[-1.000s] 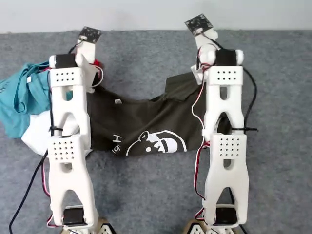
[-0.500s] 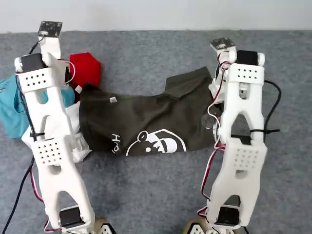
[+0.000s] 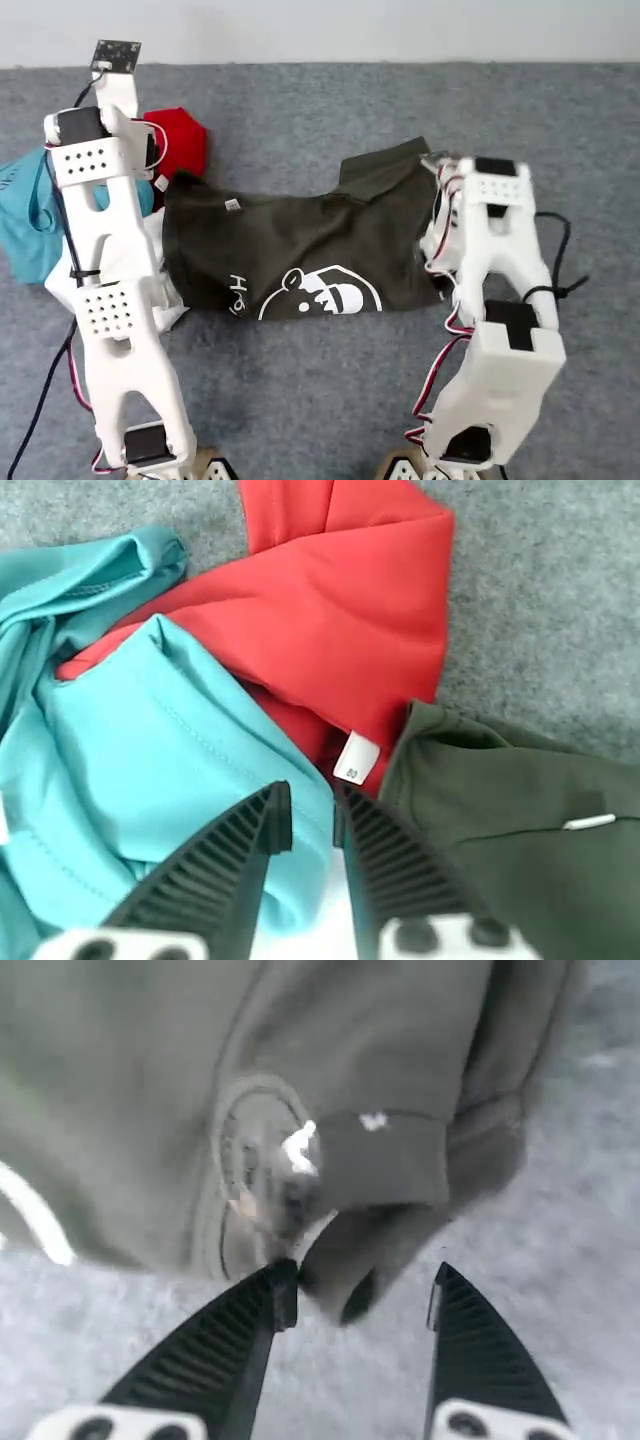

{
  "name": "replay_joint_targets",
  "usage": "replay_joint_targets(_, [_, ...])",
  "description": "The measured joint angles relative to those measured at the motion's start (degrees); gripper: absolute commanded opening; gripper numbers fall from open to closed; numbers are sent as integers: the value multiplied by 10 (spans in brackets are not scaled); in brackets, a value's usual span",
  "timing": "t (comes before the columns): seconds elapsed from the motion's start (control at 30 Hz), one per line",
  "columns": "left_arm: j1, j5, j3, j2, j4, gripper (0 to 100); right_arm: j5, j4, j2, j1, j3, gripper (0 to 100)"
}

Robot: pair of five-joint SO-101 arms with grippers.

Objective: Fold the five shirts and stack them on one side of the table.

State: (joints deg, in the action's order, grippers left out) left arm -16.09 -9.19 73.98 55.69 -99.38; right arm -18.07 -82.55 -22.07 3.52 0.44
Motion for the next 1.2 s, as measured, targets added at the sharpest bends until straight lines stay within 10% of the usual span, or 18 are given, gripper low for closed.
replay_joint_targets(0.73, [0,0,-65,0,0,84,33,6,-34,17,14,10])
replay_joint_targets(1.2, [0,0,-94,0,0,84,-103,-85,-13,201,15,10])
